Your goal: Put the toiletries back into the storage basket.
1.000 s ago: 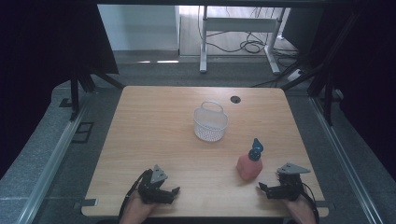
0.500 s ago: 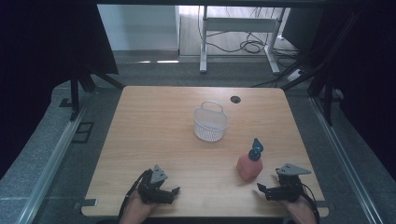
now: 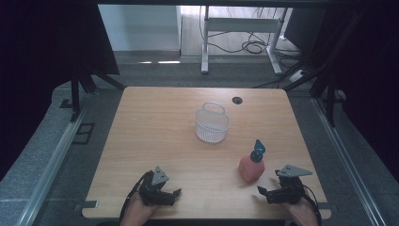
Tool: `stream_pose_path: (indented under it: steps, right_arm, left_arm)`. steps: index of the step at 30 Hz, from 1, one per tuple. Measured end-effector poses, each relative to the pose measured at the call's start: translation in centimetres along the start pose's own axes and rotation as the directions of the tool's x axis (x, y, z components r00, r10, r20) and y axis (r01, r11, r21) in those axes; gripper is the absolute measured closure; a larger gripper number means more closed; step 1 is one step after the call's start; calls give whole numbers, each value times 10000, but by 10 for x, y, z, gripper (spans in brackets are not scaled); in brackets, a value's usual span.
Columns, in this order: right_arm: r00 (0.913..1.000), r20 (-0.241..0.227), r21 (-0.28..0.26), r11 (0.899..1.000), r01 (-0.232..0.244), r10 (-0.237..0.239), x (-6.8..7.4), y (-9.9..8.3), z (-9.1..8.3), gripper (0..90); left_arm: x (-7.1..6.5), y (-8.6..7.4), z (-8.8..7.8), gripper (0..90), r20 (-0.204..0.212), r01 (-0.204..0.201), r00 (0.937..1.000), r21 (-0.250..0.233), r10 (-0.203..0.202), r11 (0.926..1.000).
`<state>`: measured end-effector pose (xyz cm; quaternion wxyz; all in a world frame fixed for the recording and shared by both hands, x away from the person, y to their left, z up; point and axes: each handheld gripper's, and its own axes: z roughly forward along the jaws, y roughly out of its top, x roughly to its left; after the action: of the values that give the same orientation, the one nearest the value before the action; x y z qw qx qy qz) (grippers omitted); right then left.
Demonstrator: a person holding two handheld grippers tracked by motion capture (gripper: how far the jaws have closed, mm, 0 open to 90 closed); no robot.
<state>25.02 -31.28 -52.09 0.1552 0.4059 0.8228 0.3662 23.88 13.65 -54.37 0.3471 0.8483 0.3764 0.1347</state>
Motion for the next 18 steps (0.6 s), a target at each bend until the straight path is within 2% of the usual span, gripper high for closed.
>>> stream_pose_path:
  steps: [8,18]
  right_arm:
    - [9999,-62,-398,9992,105,-108,2,8,-5,0]
    - [9994,-347,-766,9970,-60,34,5,22,-12,0]
  left_arm:
    - [0,0,0,113,-11,-4,10000,16,4,10000]
    - [0,0,0,113,-23,-1,10000,27,1,10000]
